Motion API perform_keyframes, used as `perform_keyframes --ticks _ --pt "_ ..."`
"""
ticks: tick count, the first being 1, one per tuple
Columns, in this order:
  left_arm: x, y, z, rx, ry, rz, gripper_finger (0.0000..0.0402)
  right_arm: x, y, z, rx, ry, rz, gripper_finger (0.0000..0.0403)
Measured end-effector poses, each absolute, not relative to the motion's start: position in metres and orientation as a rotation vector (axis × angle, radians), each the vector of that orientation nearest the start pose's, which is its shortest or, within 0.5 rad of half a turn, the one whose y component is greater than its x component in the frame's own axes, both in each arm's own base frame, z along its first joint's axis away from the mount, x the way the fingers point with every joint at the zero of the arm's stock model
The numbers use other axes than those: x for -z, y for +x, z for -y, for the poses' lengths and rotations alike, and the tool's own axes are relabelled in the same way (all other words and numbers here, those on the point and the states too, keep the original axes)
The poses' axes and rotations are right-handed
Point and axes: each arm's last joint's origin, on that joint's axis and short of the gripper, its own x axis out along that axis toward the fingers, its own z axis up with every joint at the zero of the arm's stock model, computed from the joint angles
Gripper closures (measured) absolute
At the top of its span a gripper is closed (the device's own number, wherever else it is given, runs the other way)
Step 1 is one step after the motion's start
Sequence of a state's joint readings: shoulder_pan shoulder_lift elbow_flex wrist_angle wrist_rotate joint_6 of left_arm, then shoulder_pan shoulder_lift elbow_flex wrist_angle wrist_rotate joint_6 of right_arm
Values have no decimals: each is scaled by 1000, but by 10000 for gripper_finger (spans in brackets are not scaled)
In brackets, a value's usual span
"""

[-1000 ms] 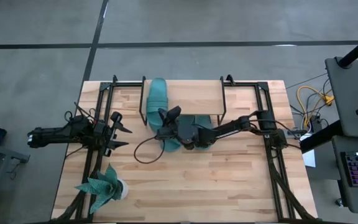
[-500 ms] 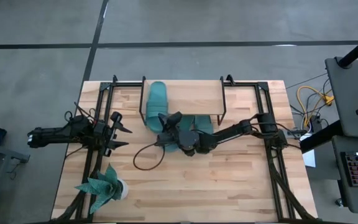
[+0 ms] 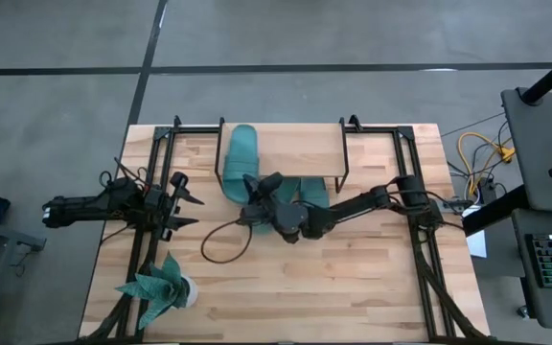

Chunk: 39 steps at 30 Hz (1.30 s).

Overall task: Pick and place slides into the shelf
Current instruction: Put the blue slipper on the shelf

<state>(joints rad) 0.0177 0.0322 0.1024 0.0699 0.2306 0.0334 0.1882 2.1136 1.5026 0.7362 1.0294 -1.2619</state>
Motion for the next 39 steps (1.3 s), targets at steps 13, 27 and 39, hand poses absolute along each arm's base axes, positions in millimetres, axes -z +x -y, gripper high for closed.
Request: perform_keyframes --ticks 13,27,39 --pt "-202 92 5 211 50 136 191 -212 503 -35 835 -1197 -564 392" --pt "-202 92 5 211 49 133 191 -207 505 -27 793 -1201 -539 392" --pt "-202 92 5 211 49 133 191 -199 506 -23 723 -1253 -595 392"
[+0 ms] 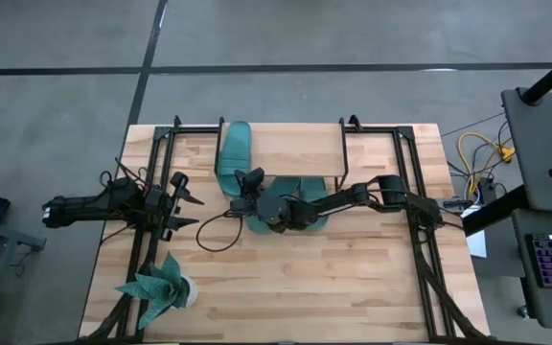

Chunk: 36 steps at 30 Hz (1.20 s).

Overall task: Pick and place slides into the shelf
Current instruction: Put the blue slipper on the shelf

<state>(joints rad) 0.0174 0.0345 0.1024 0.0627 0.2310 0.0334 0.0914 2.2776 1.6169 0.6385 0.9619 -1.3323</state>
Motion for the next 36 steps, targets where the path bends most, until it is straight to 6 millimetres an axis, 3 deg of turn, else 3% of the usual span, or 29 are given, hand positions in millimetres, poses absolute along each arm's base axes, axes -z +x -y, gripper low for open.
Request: perform_keyframes --ticks 14,24,36 --pt "-201 92 5 211 49 131 191 -202 505 -19 728 -1238 -602 385" --pt "-200 92 5 211 48 127 191 -202 504 -21 723 -1210 -609 336" --pt "-200 92 5 211 48 128 191 -225 496 -24 734 -1116 -579 276"
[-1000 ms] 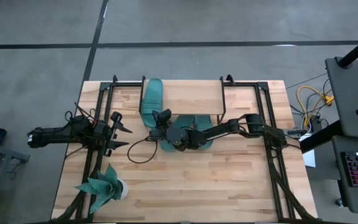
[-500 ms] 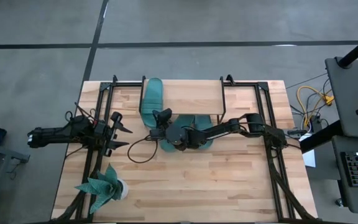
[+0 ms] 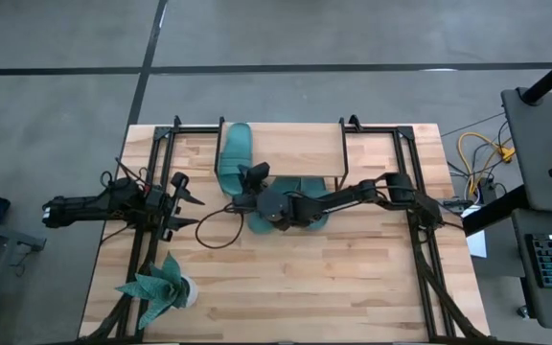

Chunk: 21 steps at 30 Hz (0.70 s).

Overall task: Pick and place slides into the shelf
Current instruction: Put the blue slipper on the shelf

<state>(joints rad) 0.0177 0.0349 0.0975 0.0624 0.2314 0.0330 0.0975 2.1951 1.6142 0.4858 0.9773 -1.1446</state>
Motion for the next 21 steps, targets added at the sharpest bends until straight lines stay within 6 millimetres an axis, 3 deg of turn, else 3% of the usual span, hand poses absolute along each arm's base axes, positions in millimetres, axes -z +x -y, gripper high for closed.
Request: perform_keyframes --ticks 21 --pt "-200 92 5 211 49 130 191 -234 490 -32 628 -999 -534 273"
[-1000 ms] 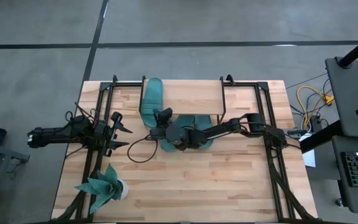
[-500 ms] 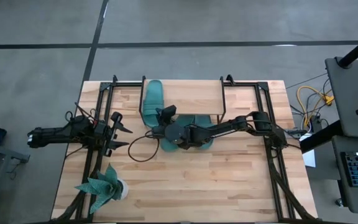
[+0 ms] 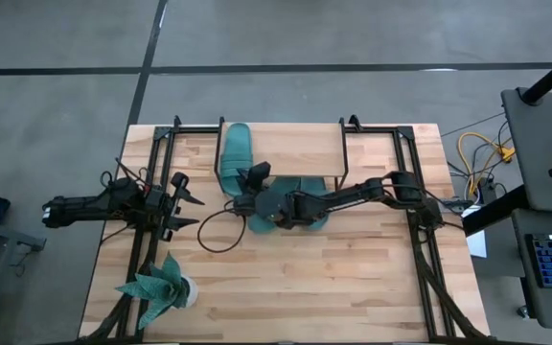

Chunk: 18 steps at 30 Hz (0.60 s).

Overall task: Pick and place slides into the shelf
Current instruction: Put the blue slipper on the shelf

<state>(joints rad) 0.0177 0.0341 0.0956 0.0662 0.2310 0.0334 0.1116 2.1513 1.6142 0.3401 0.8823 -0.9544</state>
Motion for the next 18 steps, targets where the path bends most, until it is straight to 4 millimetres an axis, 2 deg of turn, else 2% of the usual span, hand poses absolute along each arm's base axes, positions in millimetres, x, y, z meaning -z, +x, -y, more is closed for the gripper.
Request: perform_keyframes --ticks 12,15,18 --pt "-199 92 5 212 49 128 191 -256 479 -53 575 -970 -484 274" --pt "-199 92 5 211 49 127 191 -268 470 -49 551 -912 -519 280" --pt "-199 92 5 212 48 126 191 -277 454 -33 492 -783 -586 288"
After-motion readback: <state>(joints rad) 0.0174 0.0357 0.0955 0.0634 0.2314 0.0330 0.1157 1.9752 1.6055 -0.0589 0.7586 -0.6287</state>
